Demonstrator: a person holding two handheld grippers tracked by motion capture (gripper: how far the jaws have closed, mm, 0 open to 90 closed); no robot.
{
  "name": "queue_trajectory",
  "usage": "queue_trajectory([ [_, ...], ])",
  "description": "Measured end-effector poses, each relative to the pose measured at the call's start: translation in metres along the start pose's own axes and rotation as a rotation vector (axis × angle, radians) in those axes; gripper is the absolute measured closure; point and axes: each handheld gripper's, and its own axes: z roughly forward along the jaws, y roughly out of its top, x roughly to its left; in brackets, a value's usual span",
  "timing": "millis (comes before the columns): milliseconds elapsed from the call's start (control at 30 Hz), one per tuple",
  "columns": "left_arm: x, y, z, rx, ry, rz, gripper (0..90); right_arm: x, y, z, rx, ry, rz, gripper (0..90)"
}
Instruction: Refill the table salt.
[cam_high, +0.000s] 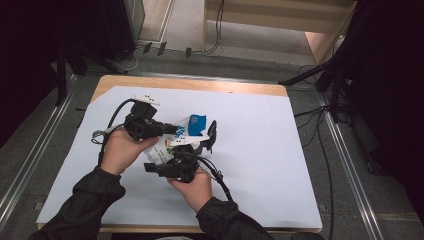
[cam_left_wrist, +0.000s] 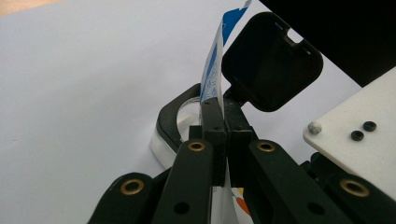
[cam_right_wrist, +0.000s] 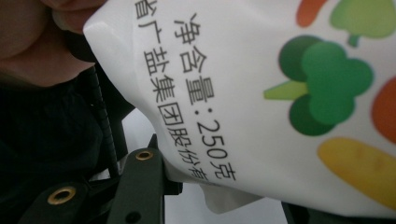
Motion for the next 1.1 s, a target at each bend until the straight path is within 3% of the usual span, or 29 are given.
queue_trajectory([
  [133, -0.0018, 0.0005, 0.0002, -0.007, 0.001, 0.003, 90.0, -0.0006, 0.0014, -0.0009, -0.008, 0.011, 0.004, 63.3],
  [267, -0.0035, 0.0011, 0.0018, -0.004, 0.0, 0.009, 90.0, -0.003, 0.0013, -0.0006, -0.012, 0.03, 0.04, 63.6],
  [1100, -0.0063, 0.0064, 0.0001, 0.009, 0.018, 0.019, 90.0, -0.0013, 0.0035, 0.0006, -0.031, 0.04, 0.026, 61.6],
])
